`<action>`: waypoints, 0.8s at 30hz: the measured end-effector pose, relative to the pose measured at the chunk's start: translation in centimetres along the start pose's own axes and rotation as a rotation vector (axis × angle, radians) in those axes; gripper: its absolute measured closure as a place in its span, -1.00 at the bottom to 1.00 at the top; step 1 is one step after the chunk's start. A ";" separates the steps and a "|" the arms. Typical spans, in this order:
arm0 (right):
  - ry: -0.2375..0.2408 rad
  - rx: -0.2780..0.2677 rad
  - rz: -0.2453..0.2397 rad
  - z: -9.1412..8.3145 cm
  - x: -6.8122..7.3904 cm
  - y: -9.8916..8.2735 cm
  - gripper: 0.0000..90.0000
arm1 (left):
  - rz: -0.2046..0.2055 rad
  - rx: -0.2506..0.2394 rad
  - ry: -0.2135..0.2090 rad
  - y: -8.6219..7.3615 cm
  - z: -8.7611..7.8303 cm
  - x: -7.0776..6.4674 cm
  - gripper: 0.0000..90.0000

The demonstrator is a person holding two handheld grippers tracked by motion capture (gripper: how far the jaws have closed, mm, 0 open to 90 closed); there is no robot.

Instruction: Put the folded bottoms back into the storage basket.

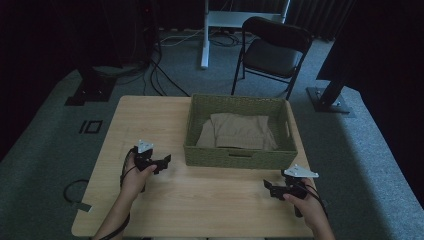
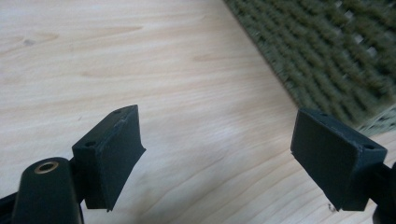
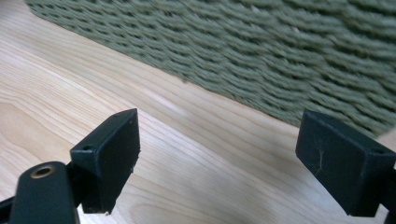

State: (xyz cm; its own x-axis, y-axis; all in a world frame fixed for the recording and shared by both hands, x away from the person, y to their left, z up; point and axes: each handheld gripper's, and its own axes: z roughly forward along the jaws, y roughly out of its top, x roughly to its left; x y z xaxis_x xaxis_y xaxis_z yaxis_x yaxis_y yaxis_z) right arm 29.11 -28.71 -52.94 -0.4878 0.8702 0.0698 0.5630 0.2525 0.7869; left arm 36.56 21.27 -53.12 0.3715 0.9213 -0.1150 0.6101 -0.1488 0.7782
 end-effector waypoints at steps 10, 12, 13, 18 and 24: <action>-0.046 0.047 0.001 0.3 -0.3 -1.6 -0.70 | 0.004 0.032 0.047 -1.7 -1.0 0.8 -0.61; -0.057 0.052 -0.002 0.4 -0.3 -1.7 -0.70 | 0.004 0.032 0.044 -1.9 -1.1 0.8 -0.61; -0.058 0.053 0.001 0.4 -0.3 -1.7 -0.70 | 0.009 0.038 0.046 -2.0 -1.1 0.8 -0.61; -0.060 0.065 0.021 0.5 -0.5 -2.2 -0.70 | 0.010 0.058 0.065 -2.9 -1.2 0.9 -0.61; -0.073 0.086 0.004 0.8 -0.6 -2.6 -0.70 | 0.003 0.062 0.087 -3.4 -1.6 1.1 -0.61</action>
State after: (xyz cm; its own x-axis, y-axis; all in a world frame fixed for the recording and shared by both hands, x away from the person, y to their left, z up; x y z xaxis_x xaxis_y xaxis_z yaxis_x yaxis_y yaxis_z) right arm 28.45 -29.56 -55.56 -0.4373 0.8990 0.0250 0.6217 0.2821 0.7307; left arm 33.78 23.33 -54.96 0.3129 0.9481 -0.0561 0.6520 -0.1715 0.7386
